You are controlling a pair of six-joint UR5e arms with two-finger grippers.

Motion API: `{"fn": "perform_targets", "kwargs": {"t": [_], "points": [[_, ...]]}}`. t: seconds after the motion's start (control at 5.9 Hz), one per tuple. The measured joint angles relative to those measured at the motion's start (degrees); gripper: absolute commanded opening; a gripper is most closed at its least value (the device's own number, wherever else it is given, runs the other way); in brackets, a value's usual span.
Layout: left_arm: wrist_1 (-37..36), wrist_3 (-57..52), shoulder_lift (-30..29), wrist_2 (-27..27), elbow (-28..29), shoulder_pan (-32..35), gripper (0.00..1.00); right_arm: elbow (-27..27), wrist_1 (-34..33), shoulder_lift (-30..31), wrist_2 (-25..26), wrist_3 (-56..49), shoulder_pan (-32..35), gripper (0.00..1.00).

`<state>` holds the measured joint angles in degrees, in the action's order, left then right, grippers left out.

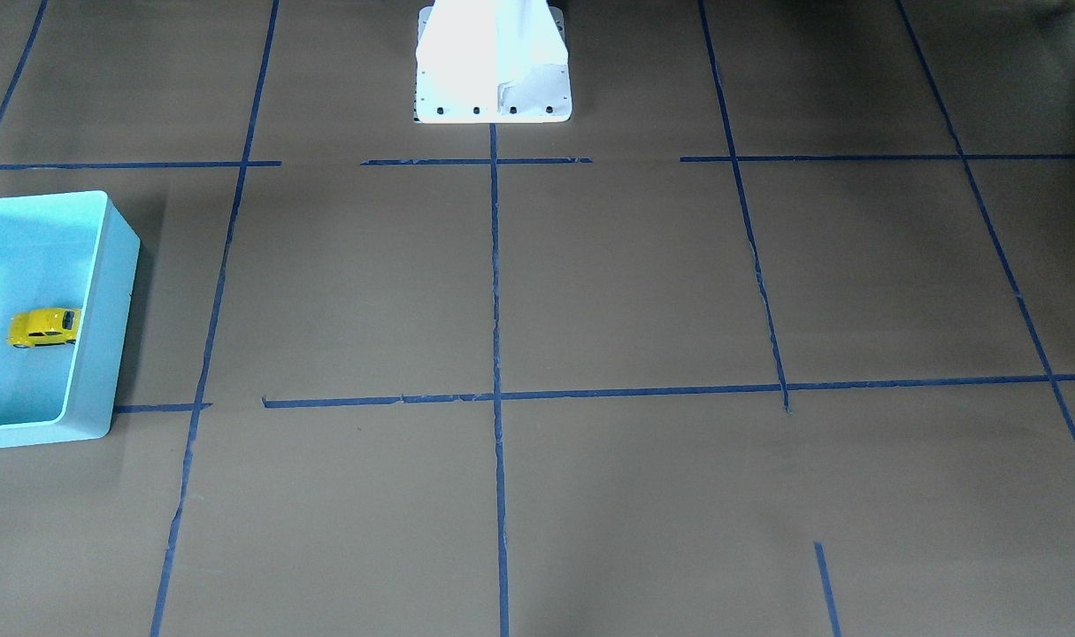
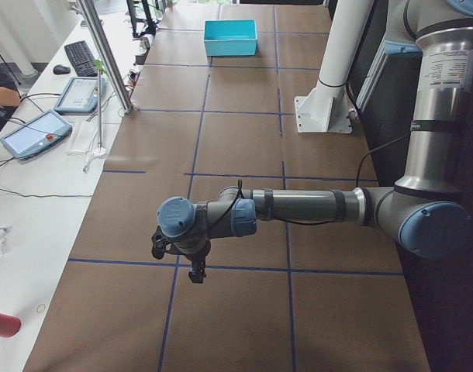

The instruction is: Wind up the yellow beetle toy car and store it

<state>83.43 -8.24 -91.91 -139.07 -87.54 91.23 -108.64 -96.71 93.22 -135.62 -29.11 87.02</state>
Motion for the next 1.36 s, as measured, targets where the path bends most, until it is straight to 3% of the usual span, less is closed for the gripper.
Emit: {"fn": "perform_targets", "kwargs": {"t": [0.17, 0.68, 1.36], "points": [[0.1, 0.0, 0.1, 0.0, -0.2, 0.0, 1.00, 0.6, -0.9, 1.1, -0.7, 4.3, 1.5, 1.00], [0.2, 0.0, 0.5, 0.0, -0.6, 0.0, 1.00, 12.6, -0.9, 1.4, -1.0, 8.6, 8.1, 1.00], [0.0, 0.0, 0.6, 1.0, -0.4, 0.0, 1.00, 13.2, -0.6, -0.5, 4.0, 21.8, 6.3, 1.00]]}}
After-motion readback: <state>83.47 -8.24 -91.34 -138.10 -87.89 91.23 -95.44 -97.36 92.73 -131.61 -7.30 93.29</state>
